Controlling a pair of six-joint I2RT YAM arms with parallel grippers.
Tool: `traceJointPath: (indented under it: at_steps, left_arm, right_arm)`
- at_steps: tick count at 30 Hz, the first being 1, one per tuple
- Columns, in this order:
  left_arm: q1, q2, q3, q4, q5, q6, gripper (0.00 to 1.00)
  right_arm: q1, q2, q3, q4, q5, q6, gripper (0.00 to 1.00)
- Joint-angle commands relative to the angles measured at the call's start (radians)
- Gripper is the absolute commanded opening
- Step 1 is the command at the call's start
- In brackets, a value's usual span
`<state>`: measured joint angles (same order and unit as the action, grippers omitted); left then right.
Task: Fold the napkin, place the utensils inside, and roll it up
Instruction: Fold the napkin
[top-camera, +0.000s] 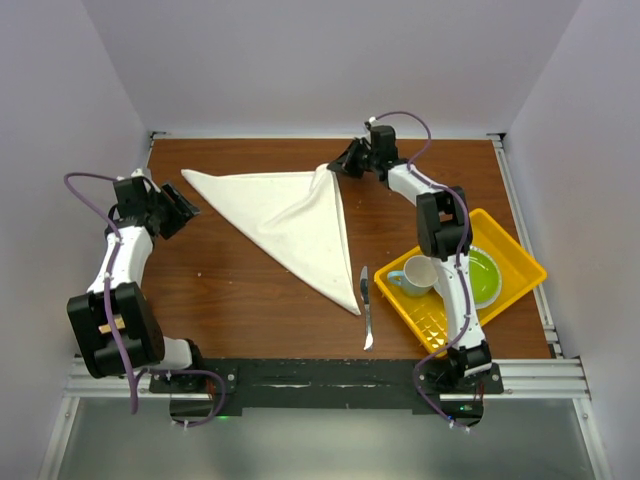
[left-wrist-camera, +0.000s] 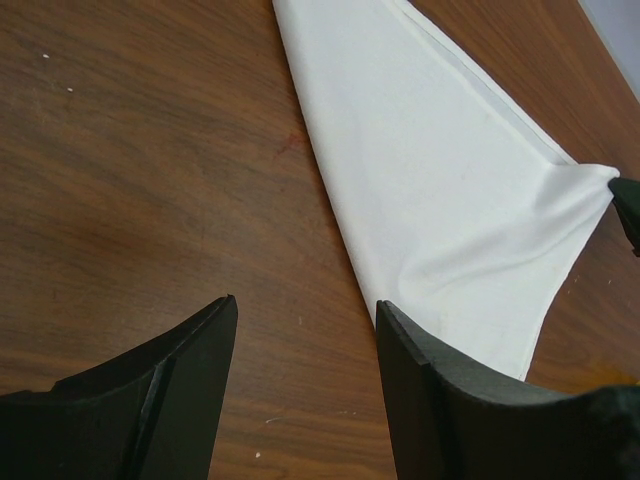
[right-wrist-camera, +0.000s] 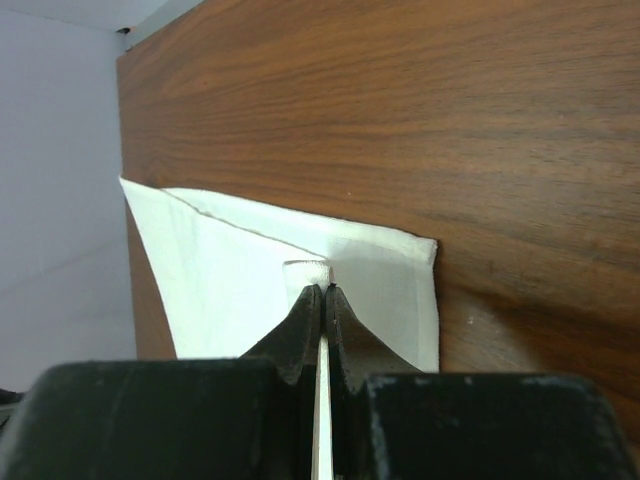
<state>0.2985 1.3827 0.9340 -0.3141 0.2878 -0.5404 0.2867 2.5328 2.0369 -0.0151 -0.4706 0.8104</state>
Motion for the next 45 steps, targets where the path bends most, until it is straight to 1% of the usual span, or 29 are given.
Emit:
traceJointPath:
  at_steps: [1, 7, 9, 16, 22, 26, 33, 40, 45]
  left_arm:
    - [-0.005, 0.013, -0.003, 0.053, 0.002, -0.018, 0.63]
    - [-0.007, 0.019, -0.003, 0.066, 0.010, -0.026, 0.62]
    - [-0.010, 0.016, -0.003, 0.066, 0.010, -0.027, 0.62]
    - [-0.012, 0.012, 0.000, 0.063, -0.007, -0.030, 0.62]
    - [-0.012, -0.011, 0.022, 0.043, -0.039, -0.027, 0.62]
    - [-0.012, -0.016, 0.038, 0.023, -0.052, -0.015, 0.62]
    - [-0.012, -0.031, 0.045, 0.018, -0.050, -0.016, 0.62]
    - [-0.012, -0.051, 0.043, 0.007, -0.053, -0.004, 0.62]
    - [-0.012, -0.051, 0.040, 0.003, -0.050, 0.000, 0.62]
  right_arm:
    - [0.008, -0.110, -0.063, 0.181, -0.130, 0.055, 0.00]
    - [0.022, -0.193, -0.135, 0.233, -0.194, 0.081, 0.00]
    - [0.028, -0.224, -0.187, 0.273, -0.220, 0.102, 0.00]
    - [0.080, -0.330, -0.287, 0.282, -0.243, 0.147, 0.00]
    - [0.152, -0.377, -0.238, 0.218, -0.224, 0.199, 0.00]
    - [0.190, -0.423, -0.277, 0.239, -0.217, 0.275, 0.00]
    - [0.281, -0.482, -0.294, 0.233, -0.237, 0.286, 0.00]
    - [0.263, -0.493, -0.291, 0.188, -0.223, 0.246, 0.00]
    - [0.235, -0.416, -0.224, 0.162, -0.232, 0.219, 0.00]
